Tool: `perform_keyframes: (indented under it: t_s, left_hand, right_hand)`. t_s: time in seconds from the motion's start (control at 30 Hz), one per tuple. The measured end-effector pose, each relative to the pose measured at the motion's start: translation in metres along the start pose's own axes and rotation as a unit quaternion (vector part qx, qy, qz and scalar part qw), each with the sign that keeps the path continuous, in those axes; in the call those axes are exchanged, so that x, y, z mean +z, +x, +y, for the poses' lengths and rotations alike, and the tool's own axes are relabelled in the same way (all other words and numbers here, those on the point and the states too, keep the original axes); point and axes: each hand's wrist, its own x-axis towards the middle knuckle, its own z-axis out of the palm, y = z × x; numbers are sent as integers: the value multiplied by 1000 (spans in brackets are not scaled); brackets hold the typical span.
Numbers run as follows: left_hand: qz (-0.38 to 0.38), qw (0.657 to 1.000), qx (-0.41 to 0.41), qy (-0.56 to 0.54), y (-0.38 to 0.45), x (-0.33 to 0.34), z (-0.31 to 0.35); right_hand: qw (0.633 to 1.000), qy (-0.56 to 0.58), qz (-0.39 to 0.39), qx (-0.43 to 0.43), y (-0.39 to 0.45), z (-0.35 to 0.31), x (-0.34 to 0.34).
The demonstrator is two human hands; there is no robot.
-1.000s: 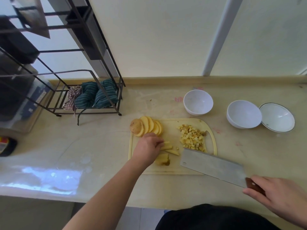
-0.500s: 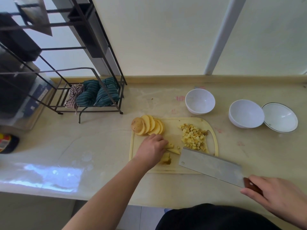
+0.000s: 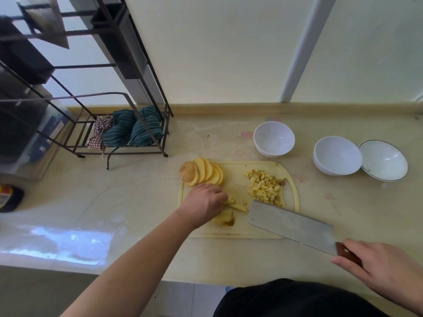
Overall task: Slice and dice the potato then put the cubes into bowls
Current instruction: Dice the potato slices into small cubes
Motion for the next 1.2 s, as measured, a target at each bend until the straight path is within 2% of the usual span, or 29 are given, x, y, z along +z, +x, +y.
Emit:
perform_keyframes:
  t_s: [0.27, 0.47, 0.8, 0.9, 1.03, 1.1, 1.2]
  left_hand:
    - [-50, 997, -38, -34, 5, -6, 0]
    - [-44, 999, 11, 5, 21, 7, 27]
    - [-56, 998, 10, 40, 26, 10, 36]
    - [-14, 1000, -2, 1, 23, 10, 40]
    - [106, 985, -108, -77, 12, 7, 19]
    - [118, 978, -150, -90, 3, 5, 8]
    - [102, 977, -161, -92, -5, 7, 4]
  right_hand:
    - [1000, 8, -3, 7, 0, -2, 1]
    - [999, 42, 4, 29, -2, -1, 2]
    - [994, 78, -5, 71, -6, 8, 15]
    - [994, 86, -2, 74, -7, 10, 18]
    - [993, 94, 9, 76, -10, 12, 22]
    - [992, 100, 9, 79, -10, 12, 24]
    - [992, 101, 9, 81, -10, 11, 25]
